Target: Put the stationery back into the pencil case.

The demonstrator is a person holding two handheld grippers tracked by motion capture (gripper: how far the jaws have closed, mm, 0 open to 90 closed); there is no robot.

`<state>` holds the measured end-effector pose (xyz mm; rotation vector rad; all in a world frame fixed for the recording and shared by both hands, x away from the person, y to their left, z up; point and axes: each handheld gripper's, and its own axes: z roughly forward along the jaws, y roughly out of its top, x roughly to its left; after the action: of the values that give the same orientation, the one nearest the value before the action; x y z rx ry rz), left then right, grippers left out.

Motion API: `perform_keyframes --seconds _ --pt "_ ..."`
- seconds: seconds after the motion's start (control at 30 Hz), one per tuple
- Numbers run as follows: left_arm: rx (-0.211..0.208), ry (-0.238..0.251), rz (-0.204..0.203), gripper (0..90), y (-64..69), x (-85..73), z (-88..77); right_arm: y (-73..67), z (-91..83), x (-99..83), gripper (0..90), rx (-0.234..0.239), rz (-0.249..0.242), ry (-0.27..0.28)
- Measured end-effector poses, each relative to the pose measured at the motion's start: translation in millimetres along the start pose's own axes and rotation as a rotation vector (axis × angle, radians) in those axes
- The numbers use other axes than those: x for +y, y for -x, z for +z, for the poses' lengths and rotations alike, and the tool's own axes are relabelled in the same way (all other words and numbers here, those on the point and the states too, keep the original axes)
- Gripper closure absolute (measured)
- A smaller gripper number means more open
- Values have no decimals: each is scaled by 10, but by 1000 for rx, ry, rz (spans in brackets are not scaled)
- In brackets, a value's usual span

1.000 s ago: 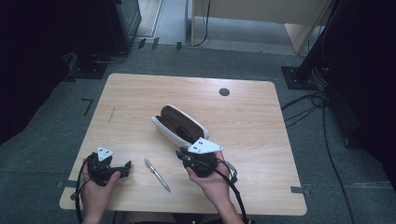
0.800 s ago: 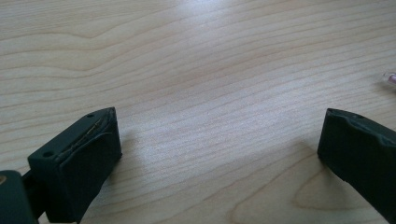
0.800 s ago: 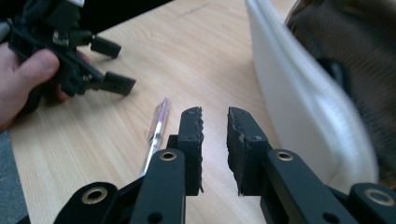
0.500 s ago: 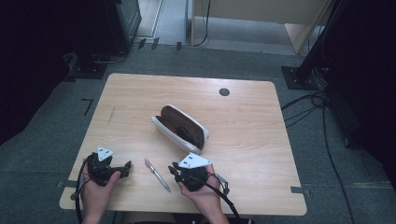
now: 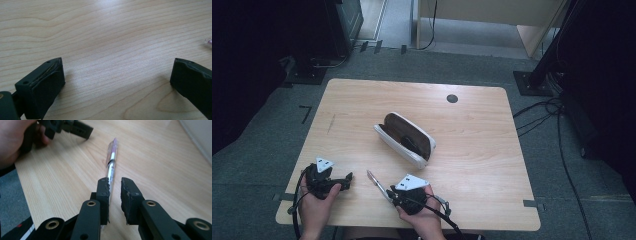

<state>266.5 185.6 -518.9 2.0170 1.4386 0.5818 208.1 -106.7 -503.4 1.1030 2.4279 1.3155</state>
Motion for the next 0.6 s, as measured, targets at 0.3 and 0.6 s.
perform_keyframes --seconds 0.3,0.6 --pt "0 -2 3 0 -2 0 -2 -60 68 -78 772 3 -8 -16" --pt "-2 -2 4 0 -1 0 -1 -110 115 -134 782 -16 -30 -43"
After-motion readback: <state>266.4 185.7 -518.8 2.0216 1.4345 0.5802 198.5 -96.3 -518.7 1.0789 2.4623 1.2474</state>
